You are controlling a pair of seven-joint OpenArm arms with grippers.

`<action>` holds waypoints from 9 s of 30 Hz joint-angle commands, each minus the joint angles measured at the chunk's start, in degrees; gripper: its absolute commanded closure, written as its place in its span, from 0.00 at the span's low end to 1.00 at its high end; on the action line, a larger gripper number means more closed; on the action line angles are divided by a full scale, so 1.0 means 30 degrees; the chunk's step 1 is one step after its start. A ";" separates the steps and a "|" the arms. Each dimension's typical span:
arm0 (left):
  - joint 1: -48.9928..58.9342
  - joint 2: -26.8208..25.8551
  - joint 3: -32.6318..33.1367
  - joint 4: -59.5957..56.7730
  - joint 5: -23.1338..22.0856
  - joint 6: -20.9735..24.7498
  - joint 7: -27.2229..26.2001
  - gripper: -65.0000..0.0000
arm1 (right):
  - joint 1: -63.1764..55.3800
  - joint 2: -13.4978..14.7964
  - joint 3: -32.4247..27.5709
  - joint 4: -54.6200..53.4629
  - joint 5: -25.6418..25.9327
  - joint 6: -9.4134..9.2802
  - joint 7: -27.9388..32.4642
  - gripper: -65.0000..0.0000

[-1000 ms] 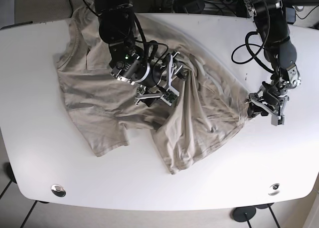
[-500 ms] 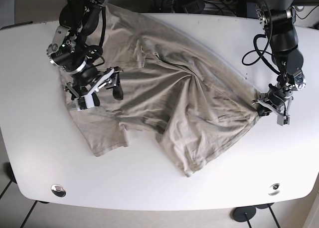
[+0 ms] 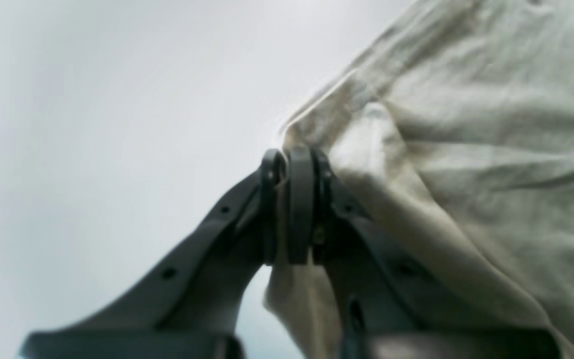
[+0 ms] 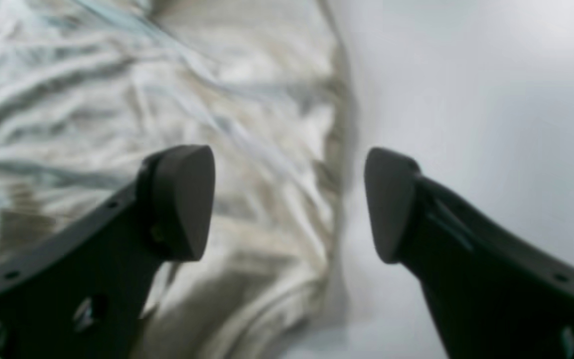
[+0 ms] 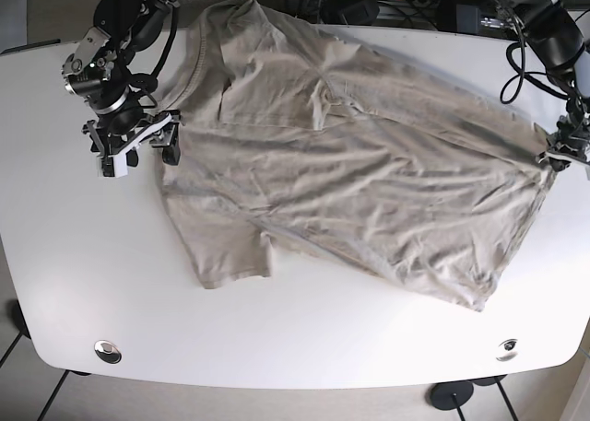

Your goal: Fold the T-shirt properly

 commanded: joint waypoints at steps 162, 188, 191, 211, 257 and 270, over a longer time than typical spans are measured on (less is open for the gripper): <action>-1.6362 0.2002 0.5378 0.4528 0.3898 -0.3716 0.5798 1.00 | 2.0336 0.7814 -0.6631 -1.1474 -0.0468 0.0755 -0.1410 0.97; 0.6495 0.4200 -0.3090 1.3525 0.0206 -0.4463 0.5798 1.00 | -0.5276 0.5323 -0.4374 0.0834 0.3488 0.0755 -0.1439 0.96; 0.6935 0.4200 -0.3149 1.3525 0.0206 -0.4463 0.5798 0.99 | -0.5804 0.5294 -0.4374 0.0834 0.3488 0.0755 -0.1439 0.96; 0.1455 0.4171 0.0279 1.5312 0.2052 -0.4463 0.6941 0.62 | 0.4863 0.5528 -0.4609 -0.7400 0.1935 0.0755 -0.0765 0.23; -0.6955 0.1328 0.4089 -0.7076 0.3019 -0.1870 -0.1645 0.63 | 1.0812 0.3653 -0.5077 -1.8975 -0.3574 0.0755 0.6414 0.95; -0.3878 0.2940 0.4148 0.3942 0.2931 -0.0961 0.2311 1.00 | 0.7500 0.3653 -0.5077 -1.2236 -0.1581 0.0755 0.3953 0.98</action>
